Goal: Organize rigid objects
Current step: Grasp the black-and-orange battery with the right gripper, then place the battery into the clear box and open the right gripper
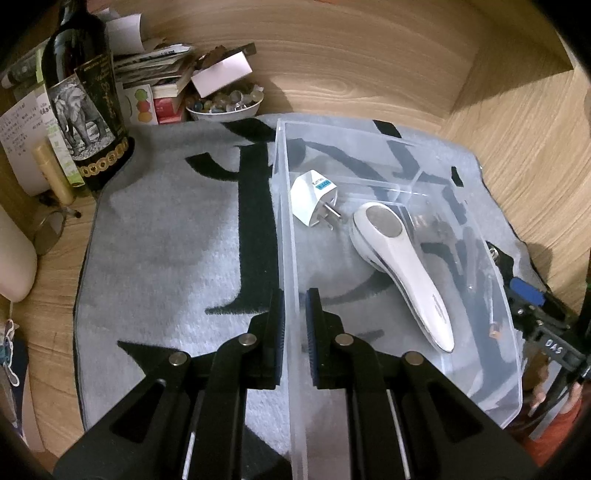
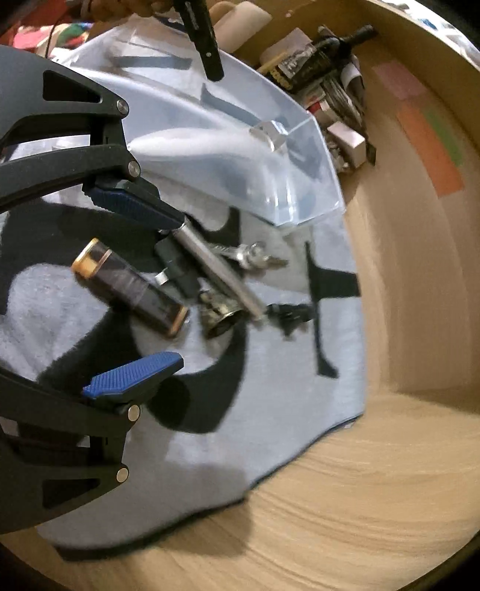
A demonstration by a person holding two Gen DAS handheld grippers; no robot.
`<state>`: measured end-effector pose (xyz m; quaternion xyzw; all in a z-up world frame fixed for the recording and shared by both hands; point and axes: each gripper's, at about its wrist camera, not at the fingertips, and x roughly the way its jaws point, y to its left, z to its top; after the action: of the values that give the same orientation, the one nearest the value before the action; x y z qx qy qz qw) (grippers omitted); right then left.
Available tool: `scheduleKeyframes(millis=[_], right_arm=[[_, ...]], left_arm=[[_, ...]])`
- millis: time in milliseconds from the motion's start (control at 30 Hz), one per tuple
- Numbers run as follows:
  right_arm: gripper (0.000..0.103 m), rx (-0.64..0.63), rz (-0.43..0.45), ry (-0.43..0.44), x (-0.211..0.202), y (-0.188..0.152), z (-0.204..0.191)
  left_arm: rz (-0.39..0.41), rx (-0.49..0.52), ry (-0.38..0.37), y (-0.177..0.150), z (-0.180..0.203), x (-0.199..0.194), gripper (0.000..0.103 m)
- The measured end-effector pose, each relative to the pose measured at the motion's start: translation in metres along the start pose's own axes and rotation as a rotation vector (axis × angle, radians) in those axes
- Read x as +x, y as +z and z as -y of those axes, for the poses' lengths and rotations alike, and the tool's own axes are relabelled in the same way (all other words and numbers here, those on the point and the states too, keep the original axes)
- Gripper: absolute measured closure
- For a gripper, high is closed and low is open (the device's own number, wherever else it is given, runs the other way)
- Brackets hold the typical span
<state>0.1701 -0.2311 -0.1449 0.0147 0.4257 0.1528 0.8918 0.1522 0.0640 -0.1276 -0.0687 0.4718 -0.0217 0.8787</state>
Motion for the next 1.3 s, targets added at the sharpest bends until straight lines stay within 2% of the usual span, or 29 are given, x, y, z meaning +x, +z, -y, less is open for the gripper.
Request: scheduleKeyframes(millis=[67,200,267,367,433,467,633,1133,1300], right_arm=[[0.038,-0.013,0.0,-0.031,0.003,-0.005,0.0],[0.057,-0.048,-0.031,-0.051,0.009,-0.014,-0.001],[0.06,-0.06,-0.022,-0.06,0.009,-0.017,-0.001],[0.07,-0.057,-0.017,-0.069,0.007,-0.017,0.003],[0.081,-0.031,-0.017,-0.064,0.006,-0.014,0.009],[0.082,-0.019,-0.016,-0.058,0.005,-0.013,0.012],[0.082,0.007,0.014,-0.044,-0.002,-0.006,0.014],[0.082,0.015,0.049,-0.061,-0.014,0.004,0.007],[0.082,-0.014,0.098,-0.054,-0.028,0.017,-0.004]], left_arm=[[0.001,-0.002,0.001,0.001,0.0,0.0,0.092],[0.006,-0.002,0.003,0.0,0.001,-0.002,0.092],[0.009,-0.002,0.003,0.0,0.001,-0.003,0.092],[0.013,-0.002,0.003,-0.001,0.001,-0.004,0.092],[0.019,0.002,0.002,-0.001,0.002,-0.005,0.092],[0.022,0.002,0.0,-0.001,0.002,-0.006,0.092],[0.024,-0.027,-0.024,-0.001,-0.005,-0.008,0.096],[0.05,-0.014,-0.04,-0.004,-0.005,-0.013,0.097],[0.054,-0.011,-0.046,-0.004,-0.005,-0.013,0.097]])
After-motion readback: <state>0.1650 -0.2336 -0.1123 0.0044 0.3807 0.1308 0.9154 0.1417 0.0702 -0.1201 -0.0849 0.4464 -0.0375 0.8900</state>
